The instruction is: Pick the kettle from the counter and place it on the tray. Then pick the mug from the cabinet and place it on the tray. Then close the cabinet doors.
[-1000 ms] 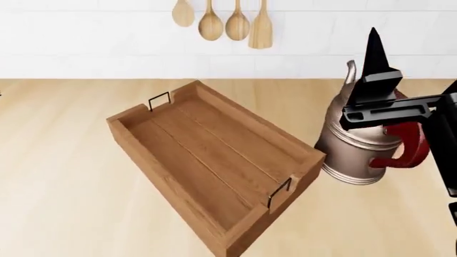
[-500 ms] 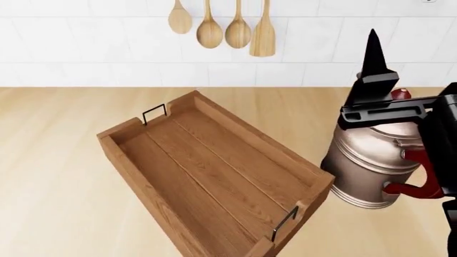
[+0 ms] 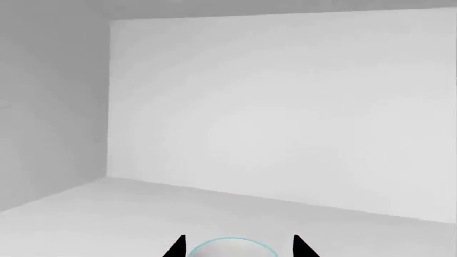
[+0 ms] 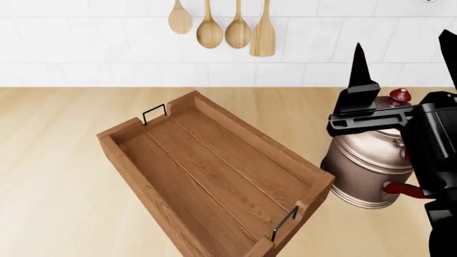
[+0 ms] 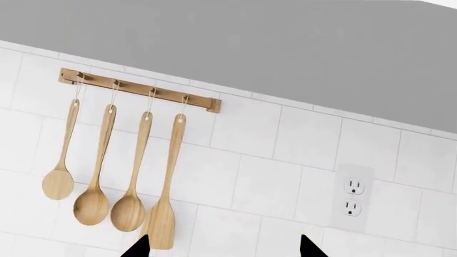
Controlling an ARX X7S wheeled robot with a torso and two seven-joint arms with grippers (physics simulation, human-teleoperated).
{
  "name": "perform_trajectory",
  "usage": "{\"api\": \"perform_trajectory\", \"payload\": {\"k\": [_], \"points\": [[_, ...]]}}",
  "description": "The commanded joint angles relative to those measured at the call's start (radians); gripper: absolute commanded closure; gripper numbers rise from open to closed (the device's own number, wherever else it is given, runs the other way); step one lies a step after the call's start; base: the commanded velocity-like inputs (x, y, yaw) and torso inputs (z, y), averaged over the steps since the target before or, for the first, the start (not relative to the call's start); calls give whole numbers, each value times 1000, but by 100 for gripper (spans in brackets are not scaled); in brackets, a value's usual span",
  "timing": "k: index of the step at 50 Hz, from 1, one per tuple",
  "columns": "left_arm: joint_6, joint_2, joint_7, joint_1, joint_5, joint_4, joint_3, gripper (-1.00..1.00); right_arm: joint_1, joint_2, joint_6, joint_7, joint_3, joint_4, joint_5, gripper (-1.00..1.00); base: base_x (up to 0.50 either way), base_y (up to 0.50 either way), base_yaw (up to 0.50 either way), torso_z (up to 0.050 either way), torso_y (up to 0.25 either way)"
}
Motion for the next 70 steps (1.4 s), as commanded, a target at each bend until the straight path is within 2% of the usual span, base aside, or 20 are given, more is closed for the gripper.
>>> {"api": "perform_trajectory", "payload": {"k": [1,6,11,31,35,41,44,45,46,49,52,55,59,64,70], "points": [[58,-23,-13,84,-3,-193,-5,100,-19,0,-13,-13,-1,-2,-24,-100,0,0,0,0,0],[217,-18,-1,12,8,-192,15,100,-16,-4,-17,-16,-4,-3,-26,-100,3,0,0,0,0],[248,-14,3,-74,0,-190,10,100,1,-2,-14,7,-6,-8,8,-100,2,0,1,0,0],[-86,-13,82,-67,-5,261,-29,100,41,40,-26,115,10,-53,150,-100,-373,0,0,0,0],[-326,-10,116,57,-73,627,-65,100,12,40,-42,101,26,-61,132,-100,-72,0,0,0,0],[-582,-14,143,259,-158,1065,-102,100,0,43,-54,89,40,-65,116,-100,0,0,0,0,0],[-675,-6,149,350,-198,1223,-116,100,-1,41,-54,87,38,-65,110,-100,0,0,0,0,0],[-687,-8,123,380,-244,1250,-122,100,-2,40,-55,87,37,-64,109,-100,0,0,0,0,0],[-687,-24,50,410,-355,1266,-123,100,0,40,-54,89,36,-65,109,-100,0,0,0,0,0],[-687,-76,-267,495,-784,1302,-143,100,-3,39,-56,88,36,-65,105,-100,0,0,0,0,0],[-682,-73,-383,616,-958,1362,-151,100,-17,39,-63,79,41,-66,94,-100,0,0,0,0,0],[-638,-82,-371,767,-977,1413,-111,100,-42,44,-73,60,55,-63,75,-100,0,0,0,0,0],[-547,-115,-316,889,-935,1414,-29,100,-60,42,-79,43,59,-56,50,-100,0,0,0,0,0],[-437,-163,-249,971,-850,1351,78,100,-61,37,-79,32,52,-52,37,-100,0,0,0,0,0],[-359,-188,-213,1011,-791,1278,129,100,-57,36,-82,29,50,-47,37,-100,0,0,0,0,0]]}}
